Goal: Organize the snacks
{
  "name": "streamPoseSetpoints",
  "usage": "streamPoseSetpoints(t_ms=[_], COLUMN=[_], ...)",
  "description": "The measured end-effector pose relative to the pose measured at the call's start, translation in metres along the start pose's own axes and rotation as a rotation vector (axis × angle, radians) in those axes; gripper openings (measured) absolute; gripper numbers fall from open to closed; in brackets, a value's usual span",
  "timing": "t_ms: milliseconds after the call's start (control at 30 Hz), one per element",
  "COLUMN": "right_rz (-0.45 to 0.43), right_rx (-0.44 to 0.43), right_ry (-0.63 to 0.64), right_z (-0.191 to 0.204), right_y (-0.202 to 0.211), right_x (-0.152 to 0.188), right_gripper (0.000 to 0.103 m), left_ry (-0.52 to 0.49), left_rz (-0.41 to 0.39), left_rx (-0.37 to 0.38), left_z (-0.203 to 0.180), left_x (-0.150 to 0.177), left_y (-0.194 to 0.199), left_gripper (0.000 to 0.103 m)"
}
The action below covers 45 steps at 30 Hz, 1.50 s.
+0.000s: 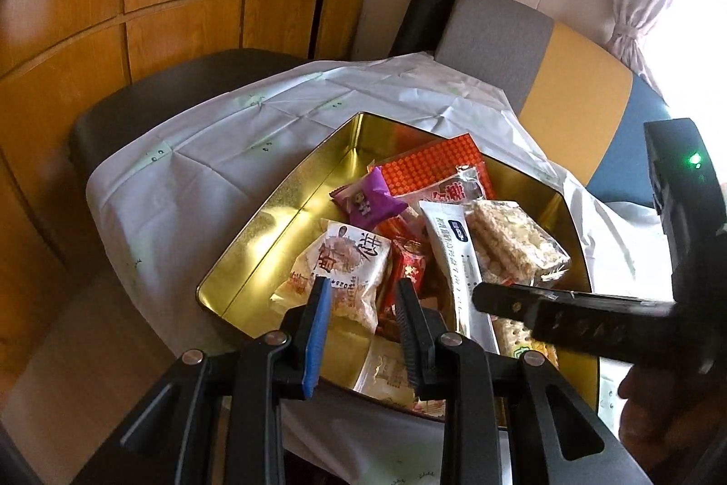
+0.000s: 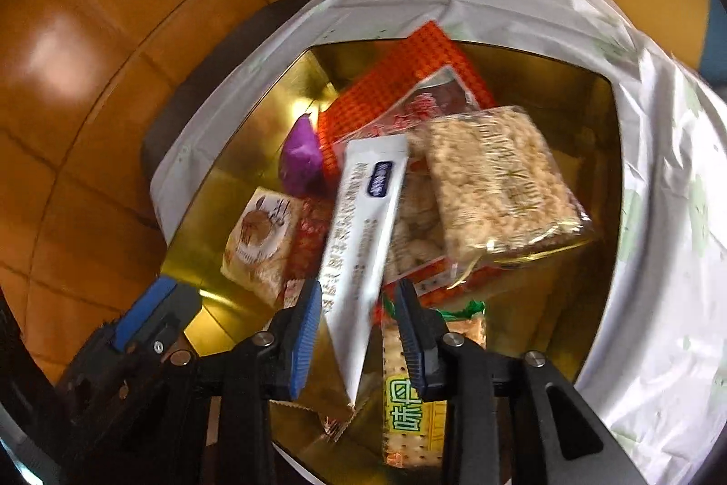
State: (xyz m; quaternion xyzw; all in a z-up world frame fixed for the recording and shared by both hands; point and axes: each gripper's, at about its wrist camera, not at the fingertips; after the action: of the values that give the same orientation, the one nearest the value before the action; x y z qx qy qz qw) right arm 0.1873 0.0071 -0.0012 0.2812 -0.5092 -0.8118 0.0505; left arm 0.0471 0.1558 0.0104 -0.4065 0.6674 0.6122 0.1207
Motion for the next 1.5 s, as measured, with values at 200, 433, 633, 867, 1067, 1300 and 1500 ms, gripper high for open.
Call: streamPoseSetpoints(t_ms=[200,433,633,867,1067,1300,1500], right_rz=[-0.003,-0.065,-0.164,-0.3,-0.351,-0.37,-0.382], right_rx=[0.077,0.101,0.161,0.322,0.4,0.443,0.451], right_ry=[0.061,0.082,0.085,0.032,-0.032,-0.059,-0.08], right_z=[0.005,0.007,0.007,0.0,-0.013,-0.021,-0.025], right_y=[-0.007,0.016,0.045,0.077,0.093,0.1,0.105], right_x=[0.006,0.021,0.039,0.065,0.091,0.107,0.112], right_gripper=[0.034,0.034,0.034,0.036,0.037,0.037,0.037], left_ry=[-0.002,-0.024,-0.049,-0.093,-0.146,-0.164,-0.175], left_rz=[-0.003,-0.02,-0.035,-0.076,-0.098,-0.115,-0.116], left_rx=[0.0,-0.005,-0.011,-0.01,0.009,0.022,0.018], left_z=[-0.001,-0.007,-0.016,-0.033,-0.052,-0.065,-0.07], left_x=[0.0,0.002,0.005,0.012,0.024,0.032,0.034], left_y=[0.001,0.006,0.011,0.024,0.034,0.043,0.045], left_gripper=[0.034,0.044,0.047,0.059,0.072,0.079,0.081])
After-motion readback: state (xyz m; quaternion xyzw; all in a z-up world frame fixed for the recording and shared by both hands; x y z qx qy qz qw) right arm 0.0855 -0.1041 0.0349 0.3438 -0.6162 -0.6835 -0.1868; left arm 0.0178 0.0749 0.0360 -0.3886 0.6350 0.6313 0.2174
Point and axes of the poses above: each gripper's, at about its wrist camera, not at the fingertips, and y roughly against the way its jaws point, z to its left, x to its underside, and after that the axes turned 3 degrees about y, right-handed
